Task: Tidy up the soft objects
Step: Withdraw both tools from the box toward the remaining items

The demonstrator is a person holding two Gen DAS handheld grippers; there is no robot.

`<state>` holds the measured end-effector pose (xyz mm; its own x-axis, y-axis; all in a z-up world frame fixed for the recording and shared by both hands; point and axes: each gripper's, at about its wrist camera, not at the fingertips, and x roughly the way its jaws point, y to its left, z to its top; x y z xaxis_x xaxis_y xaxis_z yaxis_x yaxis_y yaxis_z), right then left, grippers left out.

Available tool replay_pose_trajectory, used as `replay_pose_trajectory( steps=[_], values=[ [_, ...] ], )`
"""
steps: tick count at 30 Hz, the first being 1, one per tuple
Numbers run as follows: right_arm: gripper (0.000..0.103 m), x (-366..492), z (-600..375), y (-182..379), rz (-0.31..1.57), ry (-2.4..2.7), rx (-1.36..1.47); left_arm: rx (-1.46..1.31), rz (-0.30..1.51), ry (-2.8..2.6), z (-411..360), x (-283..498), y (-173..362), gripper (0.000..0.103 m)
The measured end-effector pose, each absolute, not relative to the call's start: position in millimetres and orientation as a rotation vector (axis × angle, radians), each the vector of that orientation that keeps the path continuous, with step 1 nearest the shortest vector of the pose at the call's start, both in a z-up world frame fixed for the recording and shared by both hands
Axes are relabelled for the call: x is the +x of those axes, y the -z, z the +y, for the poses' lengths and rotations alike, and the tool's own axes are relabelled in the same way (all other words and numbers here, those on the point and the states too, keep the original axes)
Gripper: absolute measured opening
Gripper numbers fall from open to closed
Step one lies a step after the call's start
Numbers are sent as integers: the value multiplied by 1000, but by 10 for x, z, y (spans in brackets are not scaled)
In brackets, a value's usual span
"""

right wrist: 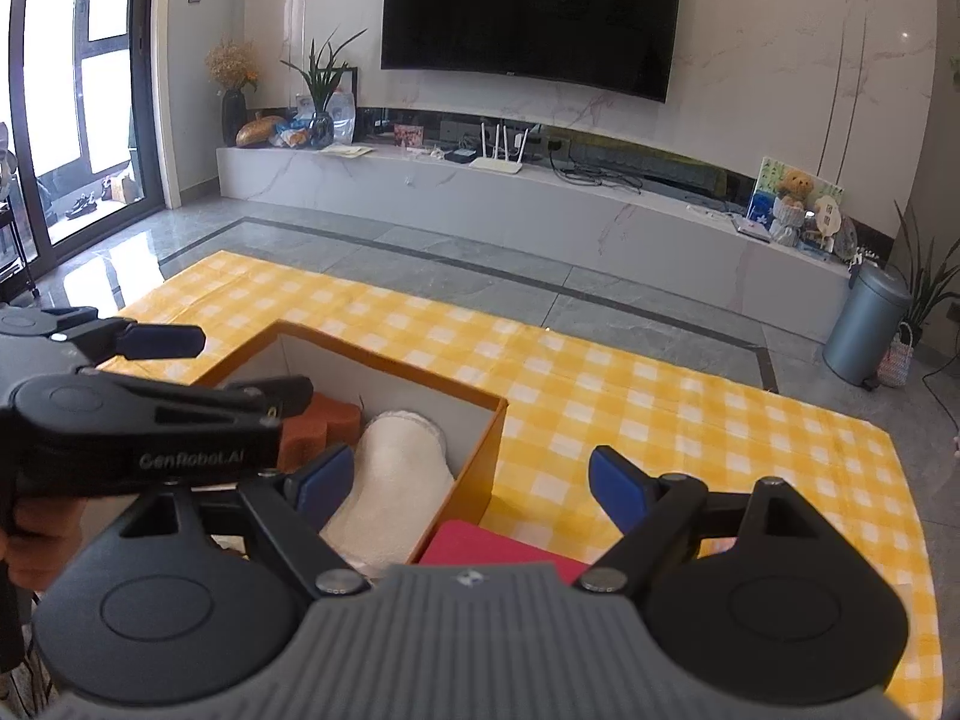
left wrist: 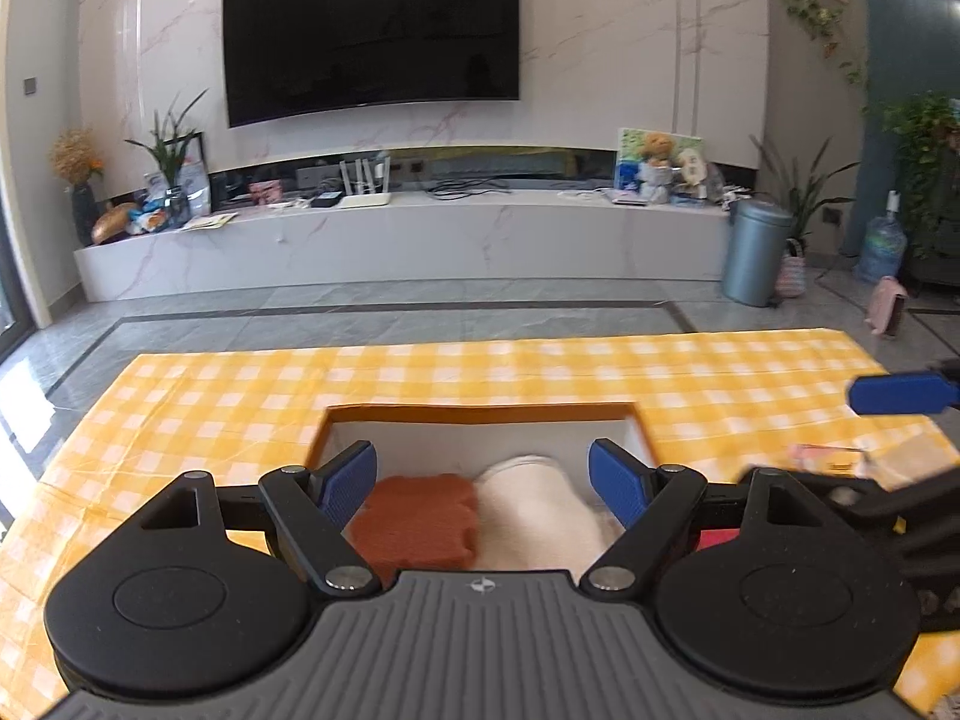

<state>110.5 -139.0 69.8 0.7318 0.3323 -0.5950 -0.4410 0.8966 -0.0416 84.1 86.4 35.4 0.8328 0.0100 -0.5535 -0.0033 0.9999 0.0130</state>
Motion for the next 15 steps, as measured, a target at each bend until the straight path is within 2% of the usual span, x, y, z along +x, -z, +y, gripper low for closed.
replay_pose_trajectory(
  steps=[7,15],
  values=[
    [86,1000,-1687,-863,575,-365,-180,-49,617,26,735,809,-387,95],
    [89,839,-2283,-958,515,-260,-133,-136,564,-66,694,704,-407,95]
  ],
)
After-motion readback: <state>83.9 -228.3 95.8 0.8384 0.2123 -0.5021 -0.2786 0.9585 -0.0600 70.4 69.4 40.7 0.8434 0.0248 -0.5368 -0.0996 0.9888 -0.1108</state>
